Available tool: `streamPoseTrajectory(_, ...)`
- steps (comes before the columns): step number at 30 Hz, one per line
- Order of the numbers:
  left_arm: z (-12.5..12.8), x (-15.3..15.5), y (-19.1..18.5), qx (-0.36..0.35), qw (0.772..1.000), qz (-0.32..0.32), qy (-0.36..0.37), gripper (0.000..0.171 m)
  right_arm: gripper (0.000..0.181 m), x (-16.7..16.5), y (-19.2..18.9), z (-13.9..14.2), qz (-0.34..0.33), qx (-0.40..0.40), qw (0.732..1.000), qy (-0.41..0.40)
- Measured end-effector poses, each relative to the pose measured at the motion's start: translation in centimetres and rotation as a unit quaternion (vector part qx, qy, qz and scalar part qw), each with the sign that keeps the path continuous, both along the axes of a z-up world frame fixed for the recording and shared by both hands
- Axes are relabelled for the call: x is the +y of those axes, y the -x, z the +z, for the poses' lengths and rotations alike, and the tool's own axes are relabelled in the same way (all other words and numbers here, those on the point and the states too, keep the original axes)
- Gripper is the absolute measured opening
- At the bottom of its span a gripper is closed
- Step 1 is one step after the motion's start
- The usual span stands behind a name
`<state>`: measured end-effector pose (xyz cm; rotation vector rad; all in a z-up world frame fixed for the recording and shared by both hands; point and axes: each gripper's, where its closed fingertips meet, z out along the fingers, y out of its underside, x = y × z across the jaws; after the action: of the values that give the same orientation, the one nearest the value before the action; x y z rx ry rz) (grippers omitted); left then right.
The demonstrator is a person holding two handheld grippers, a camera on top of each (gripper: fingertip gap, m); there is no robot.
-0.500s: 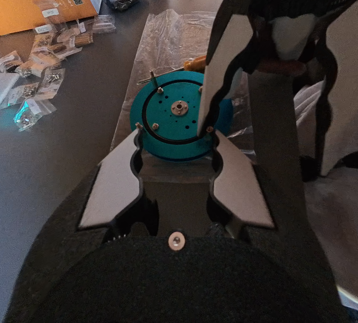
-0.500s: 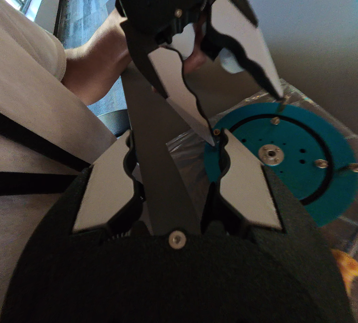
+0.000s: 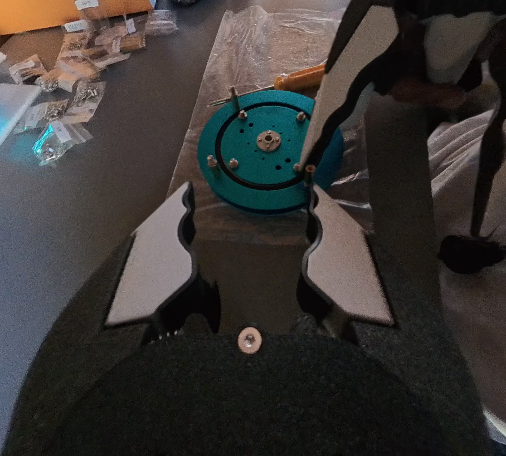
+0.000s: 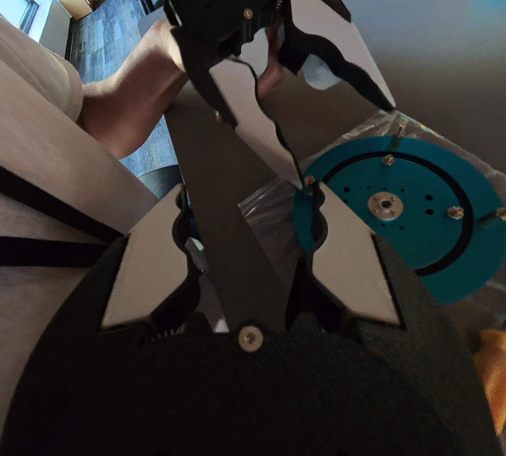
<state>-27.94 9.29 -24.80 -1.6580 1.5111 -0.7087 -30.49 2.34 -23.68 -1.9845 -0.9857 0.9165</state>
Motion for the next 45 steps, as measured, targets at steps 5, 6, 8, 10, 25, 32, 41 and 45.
streamPoseTrajectory(5, 0.6, -0.8, 0.3, -0.028, 0.999, -0.012, 0.018, 0.077, 0.089, 0.6, -1.0, 1.0, -0.017, 0.019, 0.999, -0.02)
streamPoseTrajectory(6, 0.7, -1.4, -0.3, -0.029, 0.999, -0.025, 0.017, 0.077, 0.09, 0.7, -0.6, 0.9, -0.011, 0.021, 1.0, -0.017)
streamPoseTrajectory(8, 0.3, -1.6, -1.2, -0.014, 1.0, -0.025, 0.001, 0.077, 0.091, 0.5, 0.4, 0.6, 0.005, 0.023, 1.0, -0.005)
streamPoseTrajectory(10, 0.2, -1.0, -1.1, -0.007, 1.0, -0.015, -0.008, 0.076, 0.092, 0.1, 0.5, 0.2, 0.007, 0.018, 1.0, -0.001)
streamPoseTrajectory(25, 0.2, 0.4, 0.8, -0.016, 1.0, 0.014, 0.01, 0.075, 0.082, -0.7, -0.8, 0.6, -0.002, 0.027, 1.0, 0.011)
streamPoseTrajectory(32, 0.4, -1.2, -1.3, -0.012, 1.0, -0.022, -0.004, 0.073, 0.092, 0.4, 0.8, 0.2, 0.0, 0.006, 1.0, -0.015)
streamPoseTrajectory(41, 1.0, -1.1, -0.2, -0.035, 0.999, -0.016, 0.013, 0.072, 0.096, 0.8, -0.3, 1.0, -0.031, 0.019, 0.999, -0.029)
streamPoseTrajectory(45, 0.2, -0.7, -1.0, -0.003, 1.0, -0.006, -0.01, 0.074, 0.096, 0.4, 1.2, 0.3, -0.023, 0.023, 0.999, -0.011)
